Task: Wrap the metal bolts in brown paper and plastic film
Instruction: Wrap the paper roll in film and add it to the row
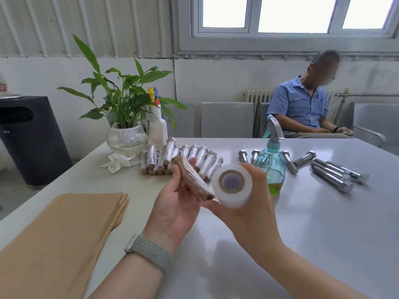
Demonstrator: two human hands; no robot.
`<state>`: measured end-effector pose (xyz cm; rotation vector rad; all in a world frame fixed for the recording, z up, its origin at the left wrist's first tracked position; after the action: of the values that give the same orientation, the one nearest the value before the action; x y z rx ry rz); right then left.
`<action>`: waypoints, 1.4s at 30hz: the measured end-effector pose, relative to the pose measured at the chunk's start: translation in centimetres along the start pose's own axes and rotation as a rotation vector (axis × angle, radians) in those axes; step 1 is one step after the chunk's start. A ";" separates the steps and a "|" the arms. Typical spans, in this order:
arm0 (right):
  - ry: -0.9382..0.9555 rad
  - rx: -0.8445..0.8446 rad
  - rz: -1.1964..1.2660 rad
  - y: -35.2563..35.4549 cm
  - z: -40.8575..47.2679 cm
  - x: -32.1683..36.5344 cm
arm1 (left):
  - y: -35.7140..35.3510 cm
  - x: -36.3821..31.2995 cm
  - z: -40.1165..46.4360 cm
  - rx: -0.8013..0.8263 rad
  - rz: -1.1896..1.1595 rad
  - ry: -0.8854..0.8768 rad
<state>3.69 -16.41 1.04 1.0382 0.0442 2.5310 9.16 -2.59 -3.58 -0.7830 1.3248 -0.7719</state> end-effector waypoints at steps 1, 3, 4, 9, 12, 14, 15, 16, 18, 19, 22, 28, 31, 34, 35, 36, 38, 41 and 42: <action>-0.069 -0.004 0.015 0.0 0.1 -0.5 | 0.2 0.0 0.1 -0.021 0.013 -0.019; -0.202 -0.004 0.065 -0.1 0.2 -1.5 | 0.6 -0.1 0.2 -0.054 0.026 -0.062; -0.262 -0.008 0.105 -0.1 0.3 -1.9 | 0.7 -0.3 0.2 -0.059 0.026 -0.084; -0.553 -0.015 0.306 0.2 0.7 -4.7 | 1.0 -0.9 0.4 -0.048 0.099 -0.189; -0.768 0.014 0.395 -0.2 -0.1 -6.2 | 1.1 -1.1 0.3 -0.053 0.189 -0.243; -0.869 0.049 0.413 -0.7 -0.6 -6.9 | 1.2 -1.4 0.2 -0.053 0.280 -0.295; -0.911 0.071 0.414 -1.0 -0.8 -7.1 | 1.2 -1.6 0.1 -0.045 0.328 -0.323; -0.948 0.094 0.419 -1.2 -0.9 -7.2 | 1.1 -1.8 0.1 -0.030 0.374 -0.354; -1.002 0.166 0.446 -1.8 -1.0 -7.2 | 0.7 -2.1 0.0 0.025 0.471 -0.410; -1.014 0.219 0.466 -2.2 -1.1 -7.0 | 0.5 -2.2 0.0 0.055 0.515 -0.431; -1.056 0.339 0.537 -2.4 -1.1 -6.4 | 0.2 -2.5 0.1 0.085 0.591 -0.496; -1.180 0.583 0.668 -3.6 -3.0 -5.1 | 0.8 -3.9 -0.2 -0.028 0.591 -0.615; -1.089 0.628 0.590 -3.9 -3.0 -4.4 | 1.3 -3.9 0.1 -0.074 0.596 -0.563; -1.047 0.595 0.532 -3.7 -2.5 -4.8 | 1.2 -3.2 0.1 -0.054 0.604 -0.500; -1.032 0.588 0.508 -3.6 -2.3 -4.9 | 1.2 -2.9 0.1 -0.042 0.610 -0.481; -1.024 0.587 0.487 -3.4 -2.2 -4.9 | 1.1 -2.6 0.1 -0.031 0.614 -0.460; -1.019 0.602 0.461 -3.2 -2.0 -5.0 | 1.0 -2.1 0.2 -0.007 0.619 -0.401; -1.069 0.626 0.428 -2.7 -2.1 -5.5 | 0.8 -1.5 0.3 0.050 0.674 -0.316; -1.109 0.634 0.417 -2.5 -2.2 -5.9 | 0.8 -1.4 0.3 0.072 0.713 -0.304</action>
<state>6.92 -16.05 -4.96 2.7851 0.3506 1.8804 9.35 -0.98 -3.53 -0.3059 1.1739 -0.1219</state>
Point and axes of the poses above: each hand's wrist, its own z-axis towards the middle knuckle, its own y-axis out of the back of the hand, x = y × z, the point moved 7 cm from there along z, towards the middle knuckle, and after that the axes turned 11 degrees about -y, right-handed, at the moved point
